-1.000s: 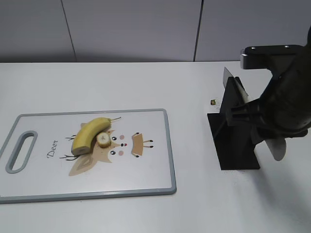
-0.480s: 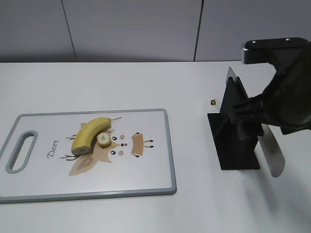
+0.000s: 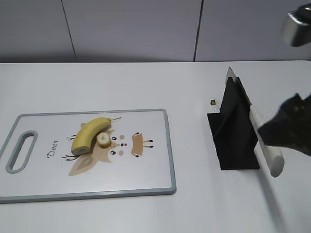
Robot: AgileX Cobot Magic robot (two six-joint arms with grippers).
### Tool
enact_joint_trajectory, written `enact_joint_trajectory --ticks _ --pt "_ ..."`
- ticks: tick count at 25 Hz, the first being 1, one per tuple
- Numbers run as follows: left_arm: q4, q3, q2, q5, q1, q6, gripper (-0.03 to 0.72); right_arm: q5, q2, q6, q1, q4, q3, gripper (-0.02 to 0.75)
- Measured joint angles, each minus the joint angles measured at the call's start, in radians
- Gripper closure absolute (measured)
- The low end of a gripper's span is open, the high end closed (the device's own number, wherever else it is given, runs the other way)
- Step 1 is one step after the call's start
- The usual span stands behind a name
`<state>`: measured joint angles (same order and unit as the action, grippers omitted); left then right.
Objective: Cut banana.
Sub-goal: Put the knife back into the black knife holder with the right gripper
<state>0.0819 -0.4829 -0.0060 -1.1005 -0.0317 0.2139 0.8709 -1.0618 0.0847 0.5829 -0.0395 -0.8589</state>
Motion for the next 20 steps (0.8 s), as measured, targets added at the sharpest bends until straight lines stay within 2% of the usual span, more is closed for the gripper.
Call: enact_joint_trajectory --ticks 6,10,15,20 --pt "0.0 0.0 0.0 0.0 0.001 0.0 0.101 0.01 0.321 -0.148 0.0 -0.014 0.206 0.134" --pt "-0.001 0.0 0.0 0.003 0.002 0.0 0.101 0.022 0.565 -0.172 0.001 -0.023 0.324 0.136" --pt "-0.002 0.0 0.0 0.005 0.002 0.0 0.113 0.032 0.791 -0.166 0.001 -0.026 0.338 0.141" --pt "-0.002 0.0 0.0 0.005 0.002 0.0 0.143 0.159 0.891 -0.141 0.001 -0.044 0.341 0.143"
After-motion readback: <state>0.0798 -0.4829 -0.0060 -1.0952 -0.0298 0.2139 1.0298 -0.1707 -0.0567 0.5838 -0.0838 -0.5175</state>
